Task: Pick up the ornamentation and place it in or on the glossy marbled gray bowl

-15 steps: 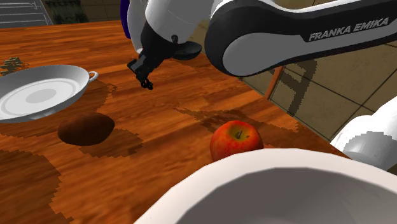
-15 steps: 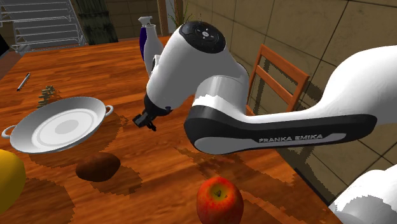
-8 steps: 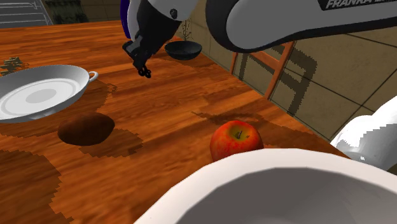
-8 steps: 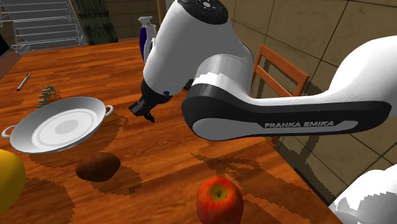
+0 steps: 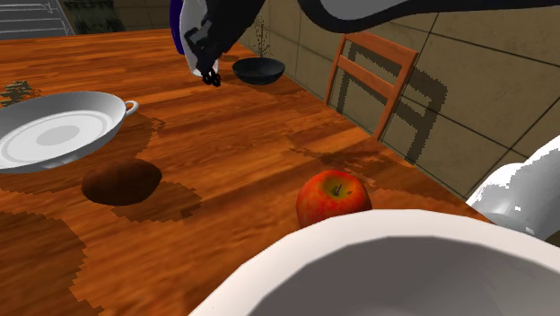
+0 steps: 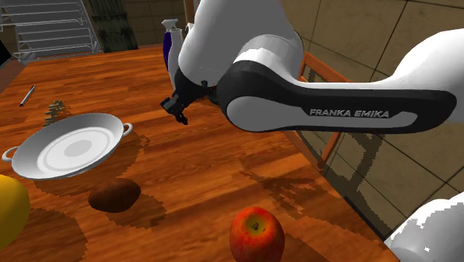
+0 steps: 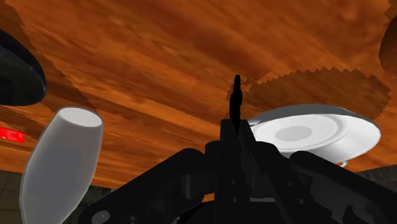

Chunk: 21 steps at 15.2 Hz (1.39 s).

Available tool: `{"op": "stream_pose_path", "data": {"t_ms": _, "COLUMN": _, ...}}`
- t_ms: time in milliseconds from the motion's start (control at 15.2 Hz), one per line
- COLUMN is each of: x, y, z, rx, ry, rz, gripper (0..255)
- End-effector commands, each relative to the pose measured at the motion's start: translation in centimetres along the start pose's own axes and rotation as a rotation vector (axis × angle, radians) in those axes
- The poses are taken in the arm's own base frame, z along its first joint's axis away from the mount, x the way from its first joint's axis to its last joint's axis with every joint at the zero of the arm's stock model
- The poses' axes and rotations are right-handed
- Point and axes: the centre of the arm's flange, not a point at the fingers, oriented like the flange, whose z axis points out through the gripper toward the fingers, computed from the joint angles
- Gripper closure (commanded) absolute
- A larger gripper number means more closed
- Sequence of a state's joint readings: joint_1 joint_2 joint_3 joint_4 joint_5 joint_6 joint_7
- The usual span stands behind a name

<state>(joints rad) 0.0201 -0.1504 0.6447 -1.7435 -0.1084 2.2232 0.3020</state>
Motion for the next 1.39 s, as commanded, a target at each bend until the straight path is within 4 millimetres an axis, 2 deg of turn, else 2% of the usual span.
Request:
{"op": "stream_pose_path", "data": {"t_ms": 0, "x": 0.5, "y": 2.3, "z": 0.4, "rx": 0.000, "ry": 0.000, "rz": -0.001, "gripper": 255}}
{"op": "stream_pose_path", "data": {"t_ms": 1320, "x": 5.8, "y": 28.0, "z": 3.7, "rx": 0.000, "ry": 0.000, "rz": -0.001, "gripper": 255}}
